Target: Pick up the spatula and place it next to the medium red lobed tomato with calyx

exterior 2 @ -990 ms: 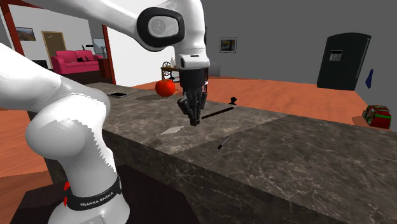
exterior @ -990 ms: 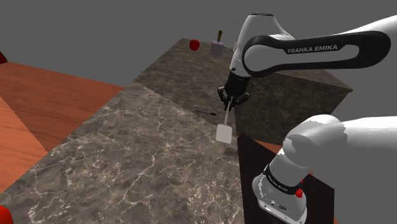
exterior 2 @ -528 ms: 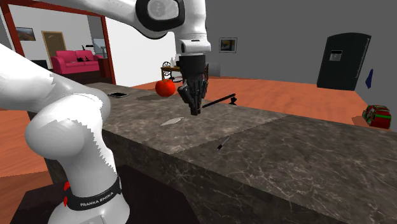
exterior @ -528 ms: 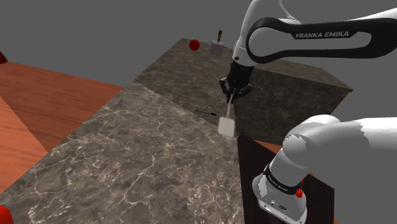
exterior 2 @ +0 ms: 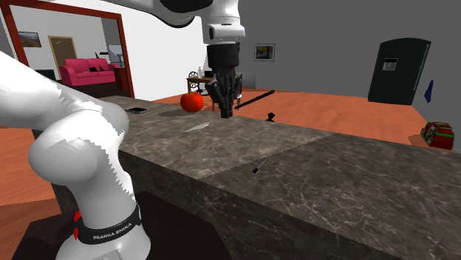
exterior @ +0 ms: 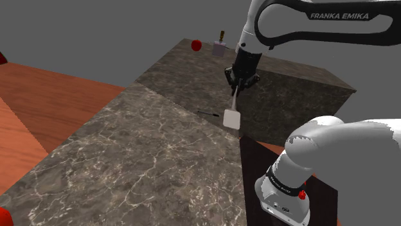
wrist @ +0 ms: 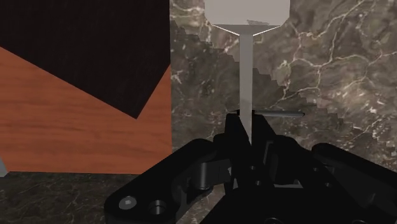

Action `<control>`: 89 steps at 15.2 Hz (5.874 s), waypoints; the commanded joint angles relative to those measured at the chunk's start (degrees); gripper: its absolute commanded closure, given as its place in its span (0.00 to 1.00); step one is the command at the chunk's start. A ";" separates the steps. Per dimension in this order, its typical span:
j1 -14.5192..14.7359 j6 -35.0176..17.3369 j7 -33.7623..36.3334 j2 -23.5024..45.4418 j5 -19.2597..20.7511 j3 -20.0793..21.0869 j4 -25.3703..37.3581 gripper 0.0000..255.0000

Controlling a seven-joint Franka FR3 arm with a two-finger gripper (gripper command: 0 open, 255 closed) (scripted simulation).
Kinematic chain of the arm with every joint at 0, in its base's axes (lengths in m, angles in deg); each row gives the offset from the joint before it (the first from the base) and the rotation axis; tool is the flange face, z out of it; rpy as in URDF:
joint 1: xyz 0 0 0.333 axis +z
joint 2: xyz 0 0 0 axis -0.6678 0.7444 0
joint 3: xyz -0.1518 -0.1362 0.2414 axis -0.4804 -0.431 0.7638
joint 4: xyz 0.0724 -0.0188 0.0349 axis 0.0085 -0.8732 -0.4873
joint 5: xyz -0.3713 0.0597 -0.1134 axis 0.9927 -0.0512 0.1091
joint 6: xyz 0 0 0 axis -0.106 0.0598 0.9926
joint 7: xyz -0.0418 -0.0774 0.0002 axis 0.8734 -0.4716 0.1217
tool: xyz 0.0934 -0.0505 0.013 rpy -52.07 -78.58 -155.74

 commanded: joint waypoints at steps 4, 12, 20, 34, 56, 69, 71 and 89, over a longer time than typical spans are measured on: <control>0.30 2.41 1.26 0.91 -0.51 0.96 3.36 1.00; 2.45 -0.13 12.21 10.36 -5.58 11.86 11.15 1.00; 1.44 -2.33 23.81 23.02 -5.75 23.13 22.71 1.00; 3.54 1.15 54.16 60.82 18.67 43.20 53.62 1.00; 20.65 0.89 65.52 83.06 34.66 37.73 68.04 1.00; 20.28 -7.19 67.75 85.75 37.24 36.08 61.57 1.00; 20.36 -8.33 68.12 86.31 37.74 35.73 60.83 1.00; 20.50 -8.76 68.35 86.59 37.98 35.58 60.59 0.00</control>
